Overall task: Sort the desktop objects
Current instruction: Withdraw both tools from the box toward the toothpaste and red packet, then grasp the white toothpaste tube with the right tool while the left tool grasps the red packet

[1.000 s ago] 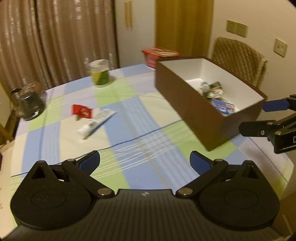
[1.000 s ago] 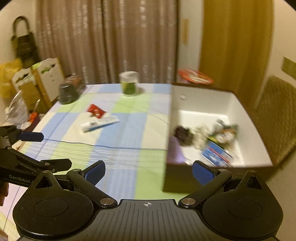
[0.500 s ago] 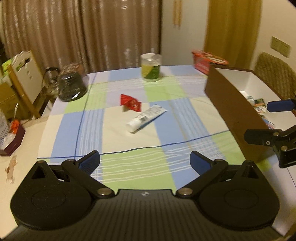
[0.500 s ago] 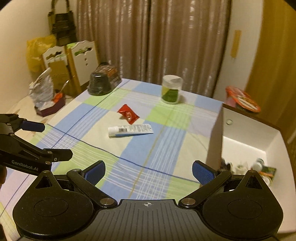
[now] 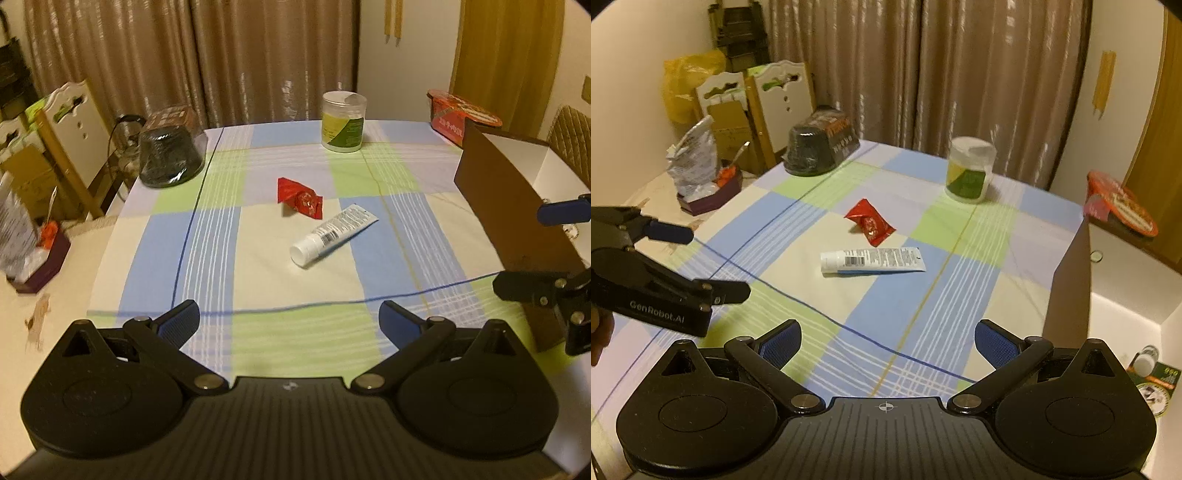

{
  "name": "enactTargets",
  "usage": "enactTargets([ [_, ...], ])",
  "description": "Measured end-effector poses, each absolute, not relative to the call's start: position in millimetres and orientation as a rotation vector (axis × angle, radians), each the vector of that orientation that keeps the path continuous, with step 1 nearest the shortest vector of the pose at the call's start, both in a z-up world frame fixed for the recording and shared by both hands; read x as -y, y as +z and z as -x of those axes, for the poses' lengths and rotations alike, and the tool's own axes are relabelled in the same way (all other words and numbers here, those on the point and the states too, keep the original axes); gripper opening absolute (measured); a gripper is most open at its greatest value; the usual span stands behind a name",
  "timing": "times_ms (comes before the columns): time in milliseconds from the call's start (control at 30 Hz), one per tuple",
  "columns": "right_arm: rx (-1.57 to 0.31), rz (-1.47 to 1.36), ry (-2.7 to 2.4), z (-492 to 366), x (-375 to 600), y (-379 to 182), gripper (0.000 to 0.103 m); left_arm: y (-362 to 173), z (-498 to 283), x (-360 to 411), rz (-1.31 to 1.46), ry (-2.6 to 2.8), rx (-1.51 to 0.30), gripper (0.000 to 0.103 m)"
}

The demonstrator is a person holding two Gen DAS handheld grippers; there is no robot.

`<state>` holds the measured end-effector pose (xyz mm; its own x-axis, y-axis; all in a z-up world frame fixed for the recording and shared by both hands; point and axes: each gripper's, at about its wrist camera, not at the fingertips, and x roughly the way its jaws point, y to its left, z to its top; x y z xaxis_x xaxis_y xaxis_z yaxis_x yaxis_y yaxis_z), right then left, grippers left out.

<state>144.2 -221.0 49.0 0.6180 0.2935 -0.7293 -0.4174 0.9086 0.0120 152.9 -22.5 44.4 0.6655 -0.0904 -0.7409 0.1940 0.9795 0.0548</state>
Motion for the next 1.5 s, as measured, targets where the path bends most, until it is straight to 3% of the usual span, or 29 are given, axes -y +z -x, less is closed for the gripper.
enactTargets([
  [467, -0.948, -0.272, 0.139, -239, 154, -17, 0.101, 29, -278, -41, -0.198, -0.335, -0.792, 0.102],
  [500, -0.953, -0.289, 0.117, -245, 149, -23, 0.096, 28, -286, -46, -0.198, -0.339, -0.791, 0.102],
  [533, -0.958, -0.303, 0.099, -251, 145, -27, 0.080, 27, -291, -50, -0.199, -0.342, -0.791, 0.102],
  [567, -0.962, -0.317, 0.079, -257, 141, -32, 0.076, 25, -296, -54, -0.198, -0.344, -0.793, 0.102],
  [800, -0.970, -0.379, -0.043, -286, 123, -52, 0.074, 17, -322, -82, -0.164, -0.323, -0.793, 0.102],
  [833, -0.972, -0.367, -0.049, -288, 120, -54, 0.064, 16, -325, -86, -0.156, -0.319, -0.795, 0.102],
  [967, -0.981, -0.293, -0.053, -292, 113, -58, 0.054, 10, -330, -91, -0.149, -0.327, -0.805, 0.102],
  [1067, -0.992, -0.246, -0.019, -291, 116, -57, 0.031, 6, -334, -91, -0.147, -0.353, -0.809, 0.101],
  [1333, -0.998, -0.123, 0.004, -262, 162, -50, 0.028, -1, -350, -69, -0.193, -0.455, -0.809, 0.100],
  [1500, -1.008, -0.110, -0.025, -241, 188, -50, 0.028, -17, -366, -35, -0.252, -0.548, -0.803, 0.095],
])
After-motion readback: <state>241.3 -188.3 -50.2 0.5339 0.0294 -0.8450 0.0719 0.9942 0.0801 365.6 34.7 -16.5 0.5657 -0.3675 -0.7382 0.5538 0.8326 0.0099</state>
